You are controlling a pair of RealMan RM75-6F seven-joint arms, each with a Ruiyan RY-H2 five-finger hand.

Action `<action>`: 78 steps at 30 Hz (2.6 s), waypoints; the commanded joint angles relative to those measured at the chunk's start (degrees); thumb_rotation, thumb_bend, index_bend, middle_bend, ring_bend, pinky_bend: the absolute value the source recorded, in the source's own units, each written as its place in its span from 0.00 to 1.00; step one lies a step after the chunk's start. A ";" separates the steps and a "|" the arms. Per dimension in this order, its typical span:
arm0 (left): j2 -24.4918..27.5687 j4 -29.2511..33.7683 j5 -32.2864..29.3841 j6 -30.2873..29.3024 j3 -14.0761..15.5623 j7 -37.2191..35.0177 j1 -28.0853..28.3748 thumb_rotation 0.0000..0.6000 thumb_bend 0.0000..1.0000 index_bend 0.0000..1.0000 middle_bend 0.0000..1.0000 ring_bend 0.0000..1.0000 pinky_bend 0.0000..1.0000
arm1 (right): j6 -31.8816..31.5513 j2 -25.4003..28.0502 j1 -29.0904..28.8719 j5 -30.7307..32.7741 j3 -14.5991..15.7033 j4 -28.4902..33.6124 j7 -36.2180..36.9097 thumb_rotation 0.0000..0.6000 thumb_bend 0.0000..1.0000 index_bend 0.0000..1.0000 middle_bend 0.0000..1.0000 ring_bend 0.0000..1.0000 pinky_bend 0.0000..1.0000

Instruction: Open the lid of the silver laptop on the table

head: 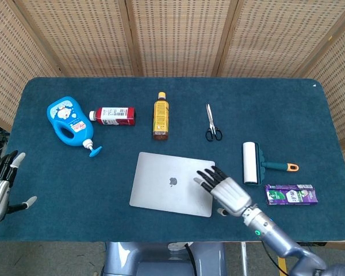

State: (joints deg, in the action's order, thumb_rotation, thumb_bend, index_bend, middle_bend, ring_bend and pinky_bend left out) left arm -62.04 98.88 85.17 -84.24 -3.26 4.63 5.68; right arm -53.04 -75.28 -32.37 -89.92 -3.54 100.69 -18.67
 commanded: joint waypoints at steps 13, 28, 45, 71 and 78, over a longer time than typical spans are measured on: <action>0.99 0.29 -1.34 1.07 -0.08 -1.49 0.34 1.00 0.00 0.00 0.00 0.00 0.00 | 6.20 -20.18 -9.37 14.24 -2.40 -7.09 -17.64 1.00 0.33 0.08 0.07 0.00 0.00; 1.33 0.53 -1.74 1.29 0.07 -1.74 0.39 1.00 0.00 0.00 0.00 0.00 0.00 | 3.32 -27.34 -10.95 16.70 -1.55 -11.88 -20.86 1.00 0.34 0.08 0.07 0.00 0.00; 1.61 0.68 -1.95 1.56 0.17 -2.02 0.54 1.00 0.00 0.00 0.00 0.00 0.00 | 1.65 -30.22 -12.00 17.98 -1.00 -15.59 -21.84 1.00 0.41 0.09 0.08 0.00 0.00; 1.64 0.88 -1.73 1.76 0.52 -1.77 0.65 1.00 0.00 0.00 0.00 0.00 0.00 | -19.92 -31.98 -11.45 -2.38 -2.87 -31.83 -23.69 1.00 0.54 0.08 0.14 0.07 0.00; 1.14 0.70 -2.40 2.94 0.55 -0.55 1.20 1.00 0.00 0.00 0.00 0.00 0.00 | -16.77 -30.11 -12.28 3.02 -8.20 -31.94 -21.47 1.00 0.54 0.08 0.14 0.08 0.00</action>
State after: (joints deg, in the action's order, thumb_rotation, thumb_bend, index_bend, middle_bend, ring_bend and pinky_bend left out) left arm -60.83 99.59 82.87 -81.40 -2.69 3.98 6.79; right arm -71.09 -106.17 -44.42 -88.64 -10.47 68.14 -40.89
